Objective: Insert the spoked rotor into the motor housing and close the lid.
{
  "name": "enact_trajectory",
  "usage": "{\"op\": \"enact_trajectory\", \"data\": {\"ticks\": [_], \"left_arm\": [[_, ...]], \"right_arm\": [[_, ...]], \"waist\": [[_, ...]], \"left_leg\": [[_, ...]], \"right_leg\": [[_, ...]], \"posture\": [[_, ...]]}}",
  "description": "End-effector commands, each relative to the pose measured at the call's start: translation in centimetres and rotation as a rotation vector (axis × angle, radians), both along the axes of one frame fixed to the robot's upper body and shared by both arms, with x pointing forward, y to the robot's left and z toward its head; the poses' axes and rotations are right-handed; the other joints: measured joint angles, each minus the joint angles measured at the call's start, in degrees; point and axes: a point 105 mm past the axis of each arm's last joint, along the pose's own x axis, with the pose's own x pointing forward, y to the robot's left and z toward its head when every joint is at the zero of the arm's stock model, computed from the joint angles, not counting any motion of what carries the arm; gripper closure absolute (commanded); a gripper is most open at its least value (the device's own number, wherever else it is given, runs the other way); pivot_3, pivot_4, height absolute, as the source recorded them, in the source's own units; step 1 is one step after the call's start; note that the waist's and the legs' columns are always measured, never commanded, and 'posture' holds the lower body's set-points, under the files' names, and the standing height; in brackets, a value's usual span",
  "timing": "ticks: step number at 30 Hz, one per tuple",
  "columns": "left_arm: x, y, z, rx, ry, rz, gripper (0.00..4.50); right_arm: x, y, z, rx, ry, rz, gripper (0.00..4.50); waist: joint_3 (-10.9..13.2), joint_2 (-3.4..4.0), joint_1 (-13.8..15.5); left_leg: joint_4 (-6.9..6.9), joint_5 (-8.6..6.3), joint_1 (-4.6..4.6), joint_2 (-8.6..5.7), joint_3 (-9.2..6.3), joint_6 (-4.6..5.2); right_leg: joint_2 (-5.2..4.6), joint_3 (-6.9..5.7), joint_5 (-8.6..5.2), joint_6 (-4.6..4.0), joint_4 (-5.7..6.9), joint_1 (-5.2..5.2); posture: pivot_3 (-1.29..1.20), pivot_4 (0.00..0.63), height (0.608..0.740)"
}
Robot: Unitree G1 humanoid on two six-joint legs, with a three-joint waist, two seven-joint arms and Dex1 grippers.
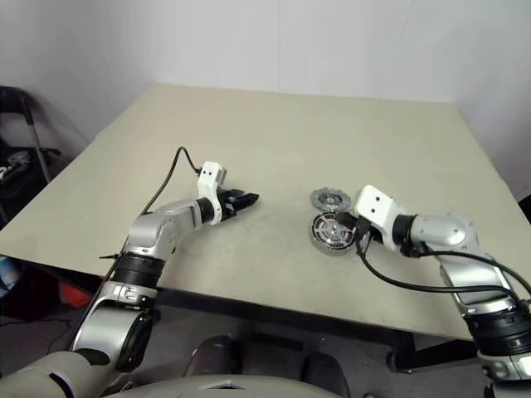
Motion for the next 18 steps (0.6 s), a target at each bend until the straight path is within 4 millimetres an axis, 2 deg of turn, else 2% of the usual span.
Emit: {"op": "enact_trajectory", "data": {"ticks": [1, 5, 8, 11, 14, 18], "left_arm": [[0.4, -0.6, 1.8, -0.003, -0.091, -0.016, 1.54], [0.5, -0.5, 1.5, 0.018, -0.099, -0.01, 1.54], [0.6, -0.4, 1.3, 0.024, -0.099, -0.007, 1.52], [0.7, -0.5, 1.2, 0.03, -0.1, -0.01, 1.52], [0.8, -0.5, 1.2, 0.033, -0.103, -0.003, 1.52], [0.5, -0.3, 0.9, 0.032, -0.105, 0.018, 1.52]], "right_arm": [[0.4, -2.2, -0.6, -0.194, 0.014, 0.024, 4.5], [0.2, -4.7, -0.1, -0.471, 0.026, 0.147, 4.5], [0.3, -5.2, 1.4, -0.655, -0.012, 0.303, 3.91], [0.2, -4.5, 1.9, -0.759, -0.055, 0.455, 2.95], [-0.4, -3.8, 1.4, -0.79, -0.045, 0.582, 2.95], [-0.6, -2.8, -0.4, -0.796, -0.024, 0.679, 2.95]], "waist": [[0.0, 0.0, 0.1], [0.0, 0.02, -0.1], [0.0, 0.02, -0.5], [0.0, 0.01, -0.5], [0.0, 0.01, -0.3], [0.0, 0.01, -0.3]], "left_leg": [[0.01, -0.02, -0.01, 0.0, 0.0, 0.04], [0.06, -0.05, -0.08, -0.02, 0.01, 0.14], [0.08, -0.02, -0.09, 0.0, 0.03, 0.19], [0.09, 0.05, -0.06, 0.07, 0.04, 0.27], [0.14, 0.05, -0.07, 0.1, 0.03, 0.29], [0.48, -0.08, -0.24, 0.11, 0.03, 0.5]], "right_leg": [[0.0, 0.0, 0.0, 0.0, -0.01, 0.0], [-0.02, 0.0, 0.0, 0.0, 0.0, -0.04], [-0.01, 0.03, 0.0, -0.01, 0.09, -0.15], [0.03, 0.04, -0.01, -0.03, 0.19, -0.17], [0.03, 0.02, -0.02, -0.04, 0.25, -0.16], [0.0, 0.01, -0.01, -0.05, 0.31, -0.17]], "posture": [[0.0, 0.0, 0.74], [0.0, 0.0, 0.74], [0.0, 0.0, 0.74], [0.0, 0.0, 0.74], [0.0, 0.0, 0.74], [0.0, 0.0, 0.74]]}}
